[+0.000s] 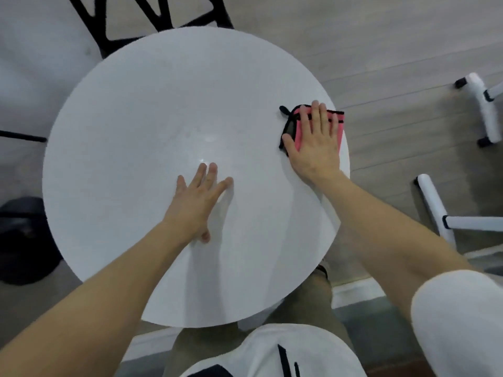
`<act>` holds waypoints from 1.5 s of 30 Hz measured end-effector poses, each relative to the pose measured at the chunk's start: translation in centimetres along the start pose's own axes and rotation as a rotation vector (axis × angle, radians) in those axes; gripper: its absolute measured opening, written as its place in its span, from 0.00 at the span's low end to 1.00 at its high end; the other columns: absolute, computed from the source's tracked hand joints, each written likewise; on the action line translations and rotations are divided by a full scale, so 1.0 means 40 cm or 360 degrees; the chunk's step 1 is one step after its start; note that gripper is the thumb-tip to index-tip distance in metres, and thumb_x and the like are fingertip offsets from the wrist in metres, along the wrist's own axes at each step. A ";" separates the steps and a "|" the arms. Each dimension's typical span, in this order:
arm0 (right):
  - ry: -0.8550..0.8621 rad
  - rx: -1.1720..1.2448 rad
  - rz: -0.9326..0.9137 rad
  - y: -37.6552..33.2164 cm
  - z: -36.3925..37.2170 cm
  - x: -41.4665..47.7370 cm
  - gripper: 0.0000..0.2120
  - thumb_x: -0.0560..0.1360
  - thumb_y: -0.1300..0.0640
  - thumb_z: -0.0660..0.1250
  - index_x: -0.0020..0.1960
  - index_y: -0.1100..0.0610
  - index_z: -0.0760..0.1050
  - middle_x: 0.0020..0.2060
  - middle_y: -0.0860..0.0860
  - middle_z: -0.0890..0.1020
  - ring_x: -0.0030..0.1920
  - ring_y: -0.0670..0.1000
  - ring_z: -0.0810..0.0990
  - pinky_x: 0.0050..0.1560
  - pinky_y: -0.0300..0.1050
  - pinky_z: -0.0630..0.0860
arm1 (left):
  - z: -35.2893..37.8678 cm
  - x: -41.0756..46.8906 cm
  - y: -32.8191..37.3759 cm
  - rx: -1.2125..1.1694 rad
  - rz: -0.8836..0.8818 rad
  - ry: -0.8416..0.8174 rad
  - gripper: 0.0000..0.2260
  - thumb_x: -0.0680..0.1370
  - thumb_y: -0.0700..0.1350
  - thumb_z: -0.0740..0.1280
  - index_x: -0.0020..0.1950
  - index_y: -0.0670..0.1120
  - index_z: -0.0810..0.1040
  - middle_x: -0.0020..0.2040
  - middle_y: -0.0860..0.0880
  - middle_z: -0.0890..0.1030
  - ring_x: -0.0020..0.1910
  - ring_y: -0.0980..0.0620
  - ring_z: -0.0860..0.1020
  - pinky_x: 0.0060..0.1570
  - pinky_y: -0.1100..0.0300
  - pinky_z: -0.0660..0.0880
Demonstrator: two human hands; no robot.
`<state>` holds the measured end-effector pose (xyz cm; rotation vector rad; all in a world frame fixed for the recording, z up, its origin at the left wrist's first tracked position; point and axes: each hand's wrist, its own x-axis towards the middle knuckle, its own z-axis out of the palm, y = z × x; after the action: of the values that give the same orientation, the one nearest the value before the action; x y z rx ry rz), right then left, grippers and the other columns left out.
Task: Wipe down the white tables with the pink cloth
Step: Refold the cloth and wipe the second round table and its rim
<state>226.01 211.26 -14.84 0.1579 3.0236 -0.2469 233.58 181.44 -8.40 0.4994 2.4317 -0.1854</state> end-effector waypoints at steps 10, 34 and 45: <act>-0.0148 -0.0037 -0.1309 0.230 0.001 -0.110 0.39 0.85 0.30 0.54 0.89 0.48 0.51 0.89 0.49 0.47 0.88 0.51 0.45 0.86 0.64 0.52 | 0.027 -0.124 0.125 -0.0646 -0.0876 0.0333 0.58 0.72 0.40 0.85 0.90 0.55 0.49 0.90 0.43 0.43 0.90 0.43 0.46 0.87 0.44 0.55; -0.0018 0.0062 -0.0963 0.000 0.022 -0.054 0.42 0.84 0.31 0.52 0.88 0.56 0.52 0.88 0.57 0.51 0.88 0.60 0.45 0.86 0.68 0.47 | 0.072 -0.118 0.362 -0.0897 -0.1529 -0.0079 0.77 0.57 0.73 0.85 0.88 0.55 0.35 0.89 0.36 0.44 0.89 0.38 0.47 0.71 0.40 0.76; -0.0040 -0.0008 -0.1057 0.141 -0.029 0.116 0.37 0.85 0.30 0.52 0.89 0.46 0.52 0.89 0.49 0.50 0.88 0.52 0.44 0.87 0.64 0.47 | 0.059 -0.122 0.364 -0.0832 -0.1516 -0.0121 0.76 0.58 0.76 0.82 0.87 0.56 0.32 0.89 0.38 0.43 0.89 0.39 0.47 0.67 0.41 0.79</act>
<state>221.95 217.41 -15.10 -0.8484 2.9386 -0.2824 244.24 192.70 -7.36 -0.8891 2.3193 0.0464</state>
